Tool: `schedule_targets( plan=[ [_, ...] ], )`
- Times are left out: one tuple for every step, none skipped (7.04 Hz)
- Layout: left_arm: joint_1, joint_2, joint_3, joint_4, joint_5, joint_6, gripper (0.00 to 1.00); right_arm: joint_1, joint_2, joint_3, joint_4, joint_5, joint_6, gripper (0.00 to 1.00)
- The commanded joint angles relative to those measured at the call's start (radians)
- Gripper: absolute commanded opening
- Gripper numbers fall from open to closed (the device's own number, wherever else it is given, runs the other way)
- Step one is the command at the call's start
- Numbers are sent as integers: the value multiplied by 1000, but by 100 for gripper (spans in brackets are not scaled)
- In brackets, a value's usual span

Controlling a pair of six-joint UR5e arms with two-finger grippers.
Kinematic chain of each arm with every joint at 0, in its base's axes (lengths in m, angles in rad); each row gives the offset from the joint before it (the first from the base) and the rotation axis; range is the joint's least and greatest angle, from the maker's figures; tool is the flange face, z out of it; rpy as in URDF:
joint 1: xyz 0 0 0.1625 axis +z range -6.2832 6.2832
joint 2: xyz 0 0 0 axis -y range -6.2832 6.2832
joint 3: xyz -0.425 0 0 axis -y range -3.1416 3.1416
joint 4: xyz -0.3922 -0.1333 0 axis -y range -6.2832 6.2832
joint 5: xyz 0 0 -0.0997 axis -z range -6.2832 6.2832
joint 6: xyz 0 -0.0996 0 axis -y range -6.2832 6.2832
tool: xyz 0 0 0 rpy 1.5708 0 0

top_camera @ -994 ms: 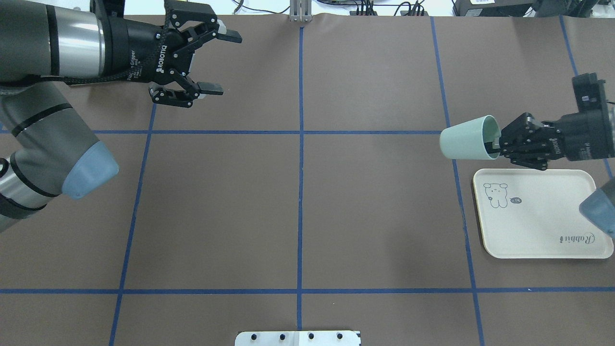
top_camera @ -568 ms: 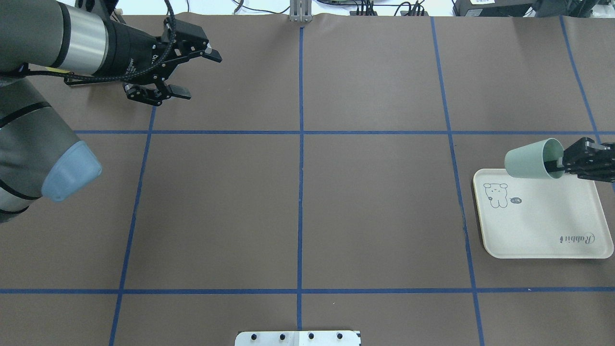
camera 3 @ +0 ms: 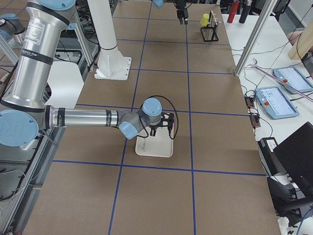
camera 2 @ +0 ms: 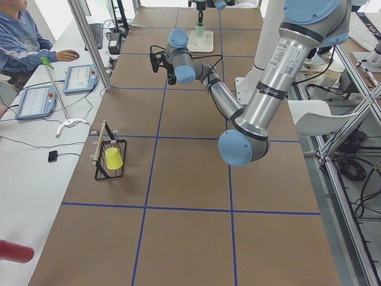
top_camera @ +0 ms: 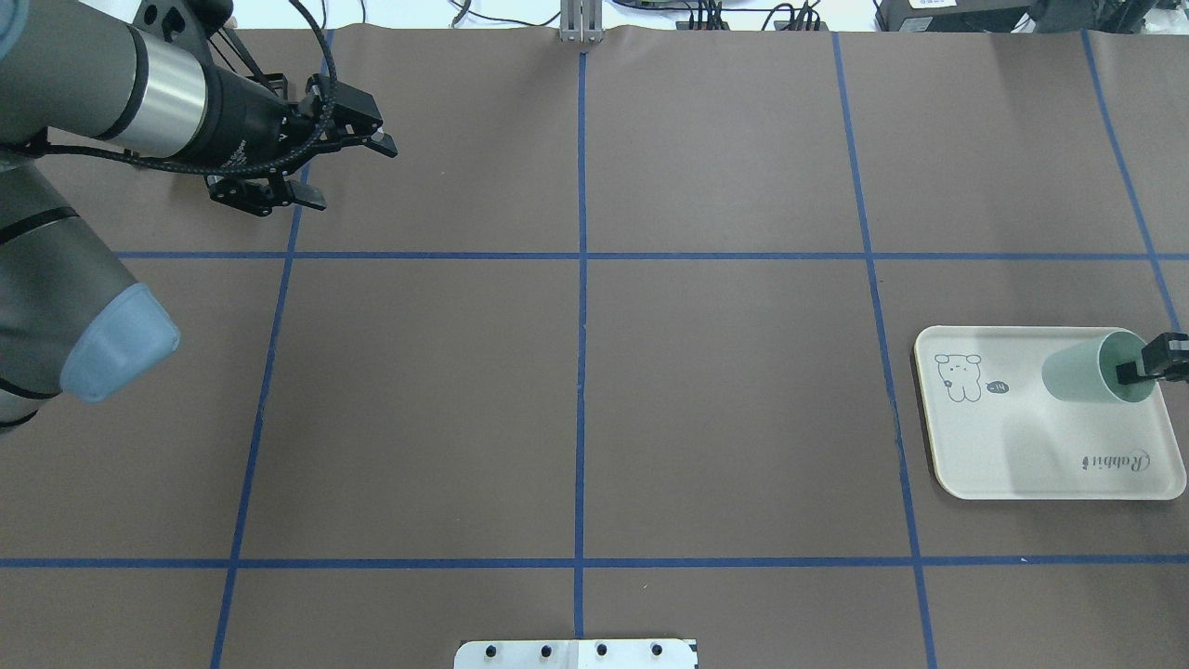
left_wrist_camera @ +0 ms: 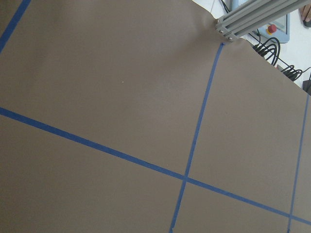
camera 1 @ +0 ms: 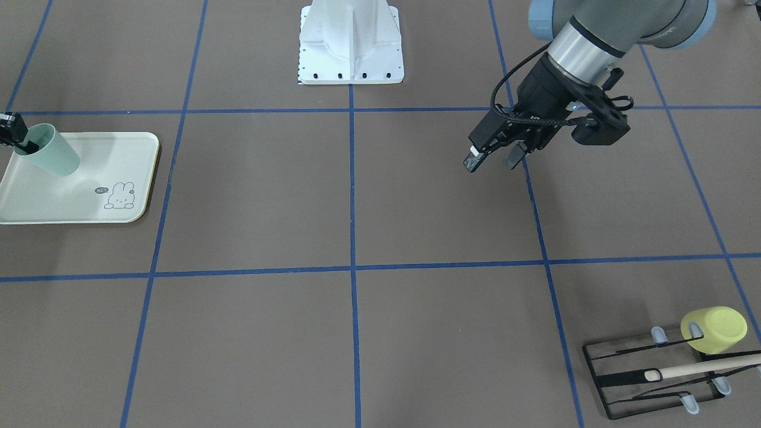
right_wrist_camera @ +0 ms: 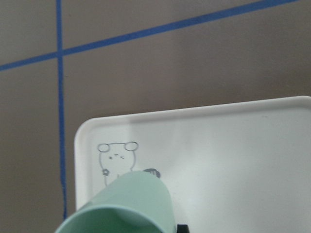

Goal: Left arm grabs green cup and hands to right arm on tray

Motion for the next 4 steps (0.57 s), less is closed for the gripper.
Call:
schedule_targets(
  plan=[
    [5,2,-5,1,2,-1,100,-60,18,-4,-127,-13,-21,0],
    [5,-1,-6,1,3,-7,100,-57,34,-1,-157,-15,-23,0],
    [5,0,-10,1,4,-7,100,-37,34,-4,-157,-15,-26,0],
    [7,0,-10,1,4,-7,100,-41,34,-9,-159,-17,-26,0]
  ],
)
